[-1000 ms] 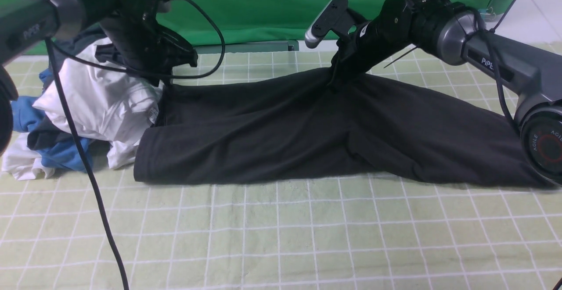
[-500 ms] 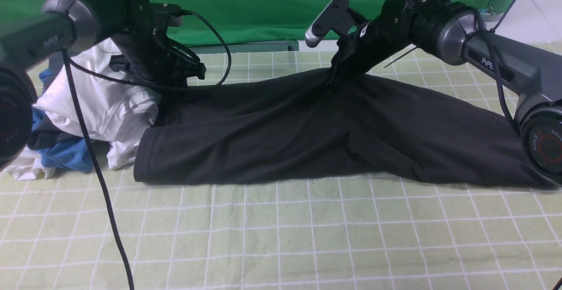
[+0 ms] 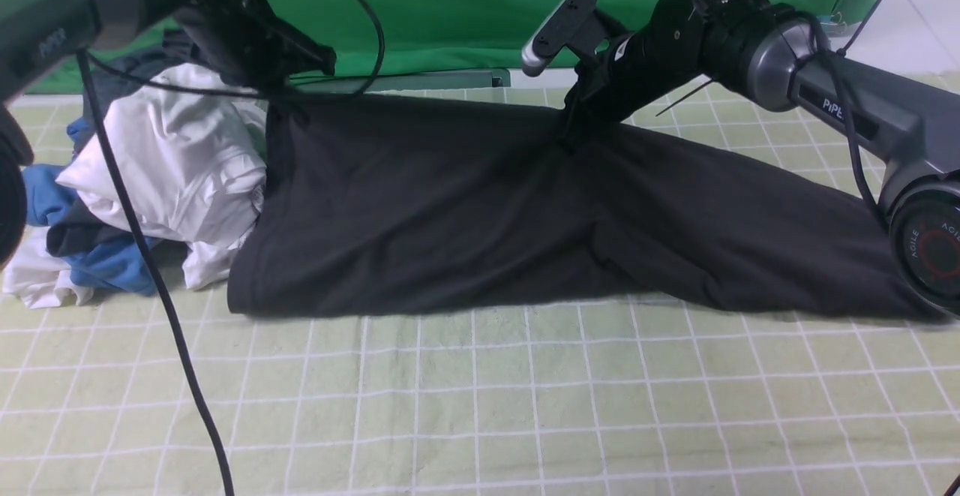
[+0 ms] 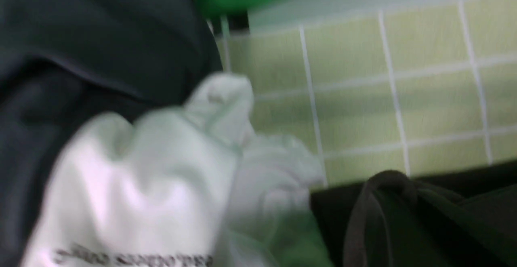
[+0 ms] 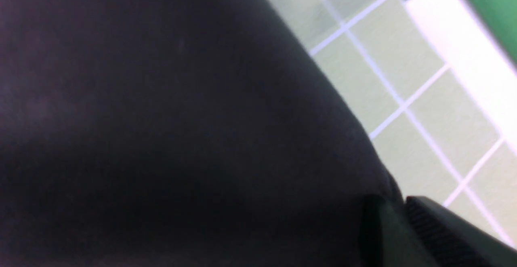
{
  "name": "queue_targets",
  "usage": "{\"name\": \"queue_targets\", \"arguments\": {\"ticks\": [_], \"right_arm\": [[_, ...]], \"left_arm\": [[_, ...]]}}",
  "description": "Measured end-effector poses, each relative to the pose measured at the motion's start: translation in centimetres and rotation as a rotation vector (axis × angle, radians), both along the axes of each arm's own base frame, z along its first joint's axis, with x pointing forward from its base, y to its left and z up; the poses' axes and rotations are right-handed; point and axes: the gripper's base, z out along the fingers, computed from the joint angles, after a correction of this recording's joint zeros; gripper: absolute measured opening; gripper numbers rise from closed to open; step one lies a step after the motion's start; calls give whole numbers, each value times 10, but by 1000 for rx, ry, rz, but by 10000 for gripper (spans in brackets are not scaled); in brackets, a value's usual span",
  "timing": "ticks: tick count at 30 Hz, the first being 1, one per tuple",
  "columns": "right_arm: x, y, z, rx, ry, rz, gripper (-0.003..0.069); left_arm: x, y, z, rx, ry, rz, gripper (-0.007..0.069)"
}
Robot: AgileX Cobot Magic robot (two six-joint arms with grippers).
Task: Fold a long-sleeved shirt over a green coffee tablecloth.
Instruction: 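Fold the black garment in half by bringing its near edge over to the far edge, then pull the folded dark garment lengthwise by its ends to straighten it flat on the table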
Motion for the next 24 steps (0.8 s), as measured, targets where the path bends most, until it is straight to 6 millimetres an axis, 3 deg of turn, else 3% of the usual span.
{"name": "queue_targets", "arguments": {"ticks": [7, 9, 14, 16, 17, 18, 19, 22, 24], "right_arm": [[4, 0, 3, -3, -59, 2, 92], [5, 0, 4, -3, -70, 1, 151], [4, -2, 5, 2, -57, -12, 290], [-1, -6, 17, 9, -14, -28, 343], [-1, -7, 19, 12, -16, -32, 345], [-4, -9, 30, 22, -5, -44, 348], [-9, -15, 51, 42, 10, -72, 347], [-17, -28, 84, 68, 18, -113, 345], [-27, -51, 116, 88, 40, -189, 343]], "left_arm": [[6, 3, -14, 53, 9, -9, 20], [9, 3, -24, 50, 16, 0, 29], [11, 3, -24, 44, -4, 17, 101], [12, 6, -23, 80, -17, 21, 211], [12, 6, -23, 79, -17, 23, 211], [12, 8, -22, 99, -18, 24, 258], [11, 11, -20, 128, -18, 32, 343], [8, 13, -13, 143, -17, 41, 430], [1, 12, 5, 117, -27, 58, 503]]}}
